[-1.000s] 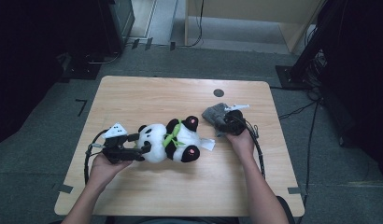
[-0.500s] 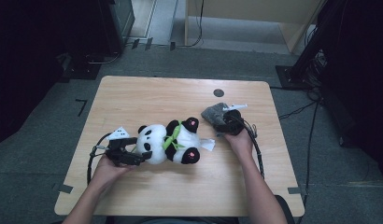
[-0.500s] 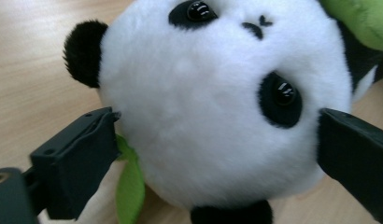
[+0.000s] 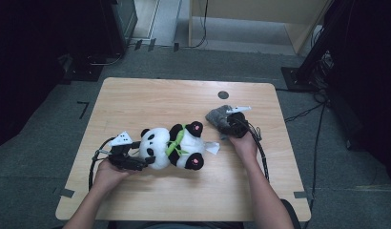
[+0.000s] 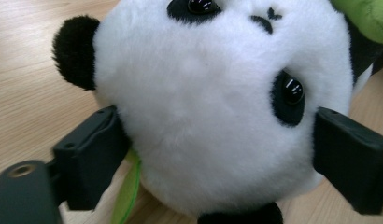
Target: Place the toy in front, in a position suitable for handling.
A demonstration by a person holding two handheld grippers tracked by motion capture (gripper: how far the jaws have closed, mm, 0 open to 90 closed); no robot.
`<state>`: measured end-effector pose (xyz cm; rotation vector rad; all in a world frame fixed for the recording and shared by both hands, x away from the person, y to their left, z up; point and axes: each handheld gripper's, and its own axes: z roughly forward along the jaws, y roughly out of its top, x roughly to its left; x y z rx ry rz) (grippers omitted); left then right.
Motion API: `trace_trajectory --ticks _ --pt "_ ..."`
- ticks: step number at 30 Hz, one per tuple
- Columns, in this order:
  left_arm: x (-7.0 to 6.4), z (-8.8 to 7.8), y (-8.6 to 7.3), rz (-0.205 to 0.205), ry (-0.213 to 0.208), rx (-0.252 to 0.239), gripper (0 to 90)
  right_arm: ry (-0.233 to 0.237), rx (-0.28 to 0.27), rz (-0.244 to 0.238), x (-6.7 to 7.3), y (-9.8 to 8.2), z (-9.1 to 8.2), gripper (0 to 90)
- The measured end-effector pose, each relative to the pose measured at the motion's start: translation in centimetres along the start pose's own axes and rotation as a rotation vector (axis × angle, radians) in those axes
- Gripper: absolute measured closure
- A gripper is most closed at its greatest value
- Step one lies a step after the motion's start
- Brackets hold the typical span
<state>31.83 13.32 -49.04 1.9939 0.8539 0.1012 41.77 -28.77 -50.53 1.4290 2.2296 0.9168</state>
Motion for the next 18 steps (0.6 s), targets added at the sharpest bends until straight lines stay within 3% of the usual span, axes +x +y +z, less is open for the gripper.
trace_trajectory --ticks 4,8,13,18 --pt "-0.5 0.1 0.3 -0.017 0.036 0.001 18.8 -0.002 -0.001 0.007 -0.2 -0.1 0.0 60.3" --pt "-0.5 0.0 0.4 -0.019 0.036 0.009 18.9 -0.015 0.008 0.044 -0.5 0.0 -0.3 74.0" --pt "-0.5 0.0 0.4 -0.022 0.038 0.007 19.0 0.001 -0.004 0.073 -0.8 0.3 -0.9 74.9" --pt "-0.4 0.0 0.4 -0.027 0.033 0.008 18.9 0.054 -0.044 0.132 -0.9 0.8 -2.7 74.9"
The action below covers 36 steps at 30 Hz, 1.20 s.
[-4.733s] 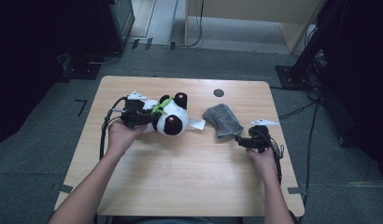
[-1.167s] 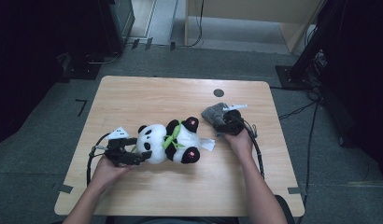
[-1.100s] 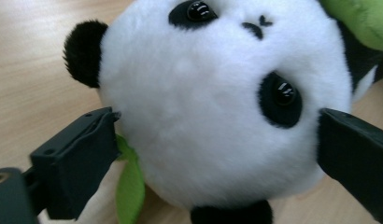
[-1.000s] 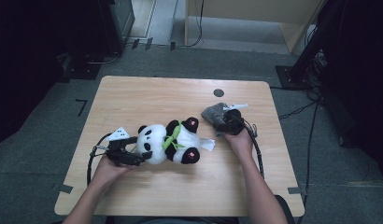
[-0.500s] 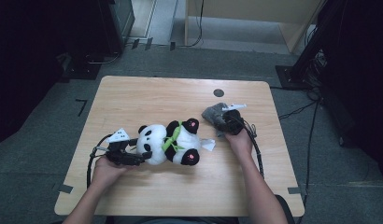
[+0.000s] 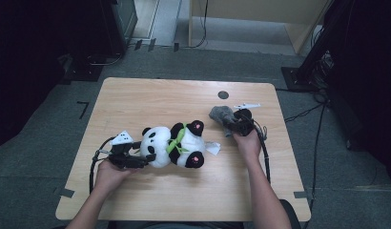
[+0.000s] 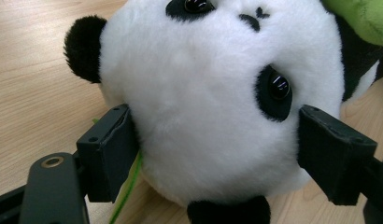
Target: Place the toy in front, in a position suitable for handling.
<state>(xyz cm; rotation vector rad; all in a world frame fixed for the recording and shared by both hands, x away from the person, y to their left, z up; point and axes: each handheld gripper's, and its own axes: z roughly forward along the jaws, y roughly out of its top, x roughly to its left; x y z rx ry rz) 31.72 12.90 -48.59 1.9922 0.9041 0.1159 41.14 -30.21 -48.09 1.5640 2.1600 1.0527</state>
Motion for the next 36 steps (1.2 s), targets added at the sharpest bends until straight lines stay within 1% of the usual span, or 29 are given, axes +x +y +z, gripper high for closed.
trace_trajectory --ticks 3,4,7,9,10,12,13,14,16,19,20,21,23,26,27,30,32,36 --pt "0.0 0.0 0.0 -0.001 -0.003 0.002 18.8 0.026 -0.027 0.013 0.4 0.3 -1.1 74.9" --pt "0.1 0.0 0.0 -0.003 -0.005 0.002 18.7 0.032 -0.028 0.015 0.6 0.4 -1.4 74.8" --pt "0.1 0.0 0.1 -0.006 -0.005 0.001 18.6 0.050 -0.039 0.007 1.3 0.8 -2.3 74.9" --pt "0.1 0.0 -0.1 -0.004 -0.004 -0.007 18.5 0.046 -0.051 -0.029 2.1 1.4 -3.1 74.8" --pt "0.0 -0.1 -0.2 0.003 0.000 -0.009 18.5 0.045 -0.064 -0.035 2.5 1.7 -3.6 74.8" --pt "-0.2 0.0 -0.2 0.006 0.007 -0.014 18.4 0.070 -0.083 -0.046 3.2 2.3 -4.5 74.7" --pt "-0.2 0.0 -0.2 0.006 0.009 -0.014 18.4 0.072 -0.087 -0.055 3.5 2.7 -4.9 74.7" --pt "-0.2 0.0 -0.2 0.006 0.008 -0.016 18.3 0.073 -0.089 -0.061 3.8 3.0 -5.2 74.7" --pt "-0.1 0.0 -0.2 0.001 0.008 -0.018 18.3 0.080 -0.084 -0.091 4.5 3.8 -5.9 74.6" --pt "-0.2 0.0 -0.1 0.002 0.015 -0.016 18.3 0.100 -0.078 -0.112 5.4 4.7 -6.5 74.6" --pt "-0.3 0.0 -0.1 0.003 0.017 -0.015 18.3 0.104 -0.082 -0.126 5.9 5.1 -6.6 74.6" --pt "-0.3 0.0 -0.1 0.002 0.018 -0.014 18.4 0.115 -0.072 -0.141 6.6 5.7 -6.6 74.6" --pt "-0.3 -0.1 -0.1 -0.001 0.019 -0.010 18.6 0.118 -0.068 -0.150 6.9 5.9 -6.6 74.6" --pt "-0.4 -0.1 -0.1 -0.001 0.022 -0.012 19.2 0.138 -0.051 -0.166 8.2 6.6 -6.1 74.6" --pt "-0.4 -0.1 -0.2 -0.003 0.023 -0.015 19.5 0.143 -0.045 -0.177 8.8 6.9 -6.0 74.6" --pt "-0.4 -0.1 -0.2 -0.013 0.024 -0.018 20.0 0.159 -0.049 -0.207 10.2 7.8 -5.6 74.6" --pt "-0.4 -0.1 -0.2 -0.012 0.024 -0.019 20.0 0.171 -0.045 -0.230 11.5 8.5 -5.5 74.5" --pt "-0.3 -0.1 -0.1 -0.016 0.023 -0.020 20.6 0.194 -0.044 -0.269 13.5 9.6 -5.2 74.5"
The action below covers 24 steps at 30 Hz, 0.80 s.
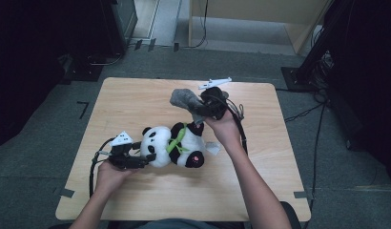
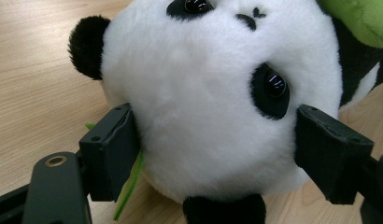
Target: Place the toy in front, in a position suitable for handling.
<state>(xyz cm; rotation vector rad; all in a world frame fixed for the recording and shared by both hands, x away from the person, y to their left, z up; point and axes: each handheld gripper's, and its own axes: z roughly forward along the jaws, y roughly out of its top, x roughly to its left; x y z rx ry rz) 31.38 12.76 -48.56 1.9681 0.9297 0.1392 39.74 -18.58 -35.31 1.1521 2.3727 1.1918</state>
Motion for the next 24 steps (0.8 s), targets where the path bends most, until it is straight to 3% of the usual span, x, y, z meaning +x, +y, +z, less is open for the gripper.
trace_trajectory --ticks 16,21,24 --pt "0.0 0.0 0.4 -0.004 0.009 -0.002 30.1 0.126 0.076 -0.119 6.9 2.5 5.8 74.5" --pt "-0.1 -0.1 0.5 -0.006 0.018 0.002 34.4 0.186 0.145 -0.142 9.2 2.0 8.3 74.5" --pt "-0.1 0.0 0.5 -0.008 0.020 0.008 36.3 0.199 0.221 -0.181 10.2 0.8 10.3 75.0"
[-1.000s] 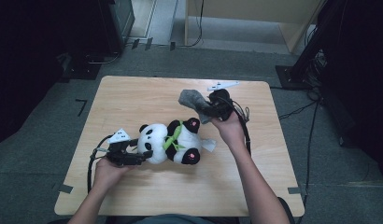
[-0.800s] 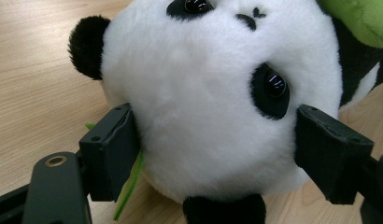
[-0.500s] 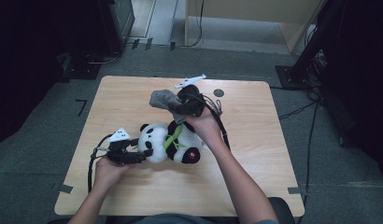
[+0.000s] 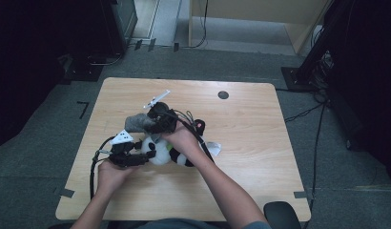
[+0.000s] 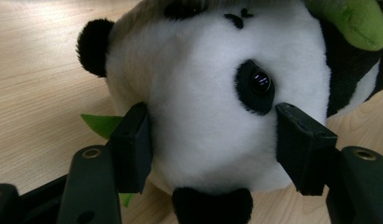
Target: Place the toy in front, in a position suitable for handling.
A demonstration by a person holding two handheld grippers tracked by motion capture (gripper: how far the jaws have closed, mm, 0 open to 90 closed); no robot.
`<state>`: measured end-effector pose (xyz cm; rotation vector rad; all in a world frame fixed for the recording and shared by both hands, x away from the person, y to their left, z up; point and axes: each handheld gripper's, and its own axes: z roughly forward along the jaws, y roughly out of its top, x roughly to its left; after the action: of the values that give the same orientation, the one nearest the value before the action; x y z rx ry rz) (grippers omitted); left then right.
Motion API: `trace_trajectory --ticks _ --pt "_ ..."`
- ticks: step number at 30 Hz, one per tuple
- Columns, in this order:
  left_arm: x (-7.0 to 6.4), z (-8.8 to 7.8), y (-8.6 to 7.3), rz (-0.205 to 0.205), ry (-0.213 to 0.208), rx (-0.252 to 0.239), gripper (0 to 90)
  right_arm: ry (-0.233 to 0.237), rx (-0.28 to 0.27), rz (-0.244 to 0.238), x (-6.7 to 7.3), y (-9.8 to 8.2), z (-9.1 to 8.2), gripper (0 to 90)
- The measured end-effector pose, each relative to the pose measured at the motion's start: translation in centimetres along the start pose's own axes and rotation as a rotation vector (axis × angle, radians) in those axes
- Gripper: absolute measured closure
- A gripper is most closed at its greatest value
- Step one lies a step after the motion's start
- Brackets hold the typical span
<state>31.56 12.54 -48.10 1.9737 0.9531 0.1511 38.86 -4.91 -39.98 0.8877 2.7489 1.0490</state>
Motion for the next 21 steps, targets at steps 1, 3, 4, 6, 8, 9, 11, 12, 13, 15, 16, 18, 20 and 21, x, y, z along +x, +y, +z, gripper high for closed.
trace_trajectory --ticks 1,3,4,6,8,9,11,12,13,15,16,18,20,21 --pt "0.0 0.0 0.0 -0.002 0.001 0.002 37.4 -0.007 0.017 -0.005 -0.1 -0.3 0.6 75.4" --pt "0.1 0.1 0.0 -0.012 -0.006 -0.007 38.4 0.002 0.000 0.026 -0.6 -0.6 0.9 75.6" --pt "0.2 0.1 0.0 -0.012 -0.006 -0.011 38.9 0.006 -0.002 0.042 -1.0 -0.7 0.8 75.5" --pt "0.2 0.2 0.0 -0.014 -0.007 -0.017 39.2 -0.006 -0.002 0.052 -1.7 -0.8 0.7 75.4" --pt "0.2 0.3 -0.1 -0.012 -0.010 -0.024 39.2 0.003 -0.002 0.071 -2.2 -0.9 0.6 75.4" --pt "0.2 0.3 -0.1 -0.013 -0.011 -0.025 39.3 -0.005 -0.001 0.075 -2.4 -0.9 0.5 75.4" --pt "0.2 0.3 -0.1 -0.010 -0.011 -0.025 39.6 -0.062 0.008 0.061 -2.6 -1.0 0.4 75.8" --pt "0.2 0.3 -0.1 -0.014 -0.012 -0.025 39.6 -0.118 0.037 0.044 -2.7 -1.0 0.4 75.8" --pt "0.2 0.3 -0.1 -0.016 -0.013 -0.025 39.6 -0.119 0.038 0.050 -3.1 -1.1 0.4 76.0" --pt "0.2 0.3 -0.1 -0.014 -0.011 -0.026 39.6 -0.069 0.028 0.121 -4.0 -1.3 0.4 76.3" --pt "0.2 0.3 -0.1 -0.015 -0.011 -0.026 39.7 -0.075 0.034 0.129 -4.3 -1.4 0.3 76.3" --pt "0.2 0.3 0.0 -0.018 -0.011 -0.029 39.8 -0.102 0.042 0.110 -4.5 -1.5 0.3 76.3" --pt "0.2 0.3 0.0 -0.020 -0.010 -0.031 39.8 -0.132 0.056 0.104 -4.7 -1.5 0.4 76.3" --pt "0.2 0.3 0.0 -0.021 -0.010 -0.032 39.8 -0.138 0.063 0.105 -4.9 -1.5 0.4 76.4"
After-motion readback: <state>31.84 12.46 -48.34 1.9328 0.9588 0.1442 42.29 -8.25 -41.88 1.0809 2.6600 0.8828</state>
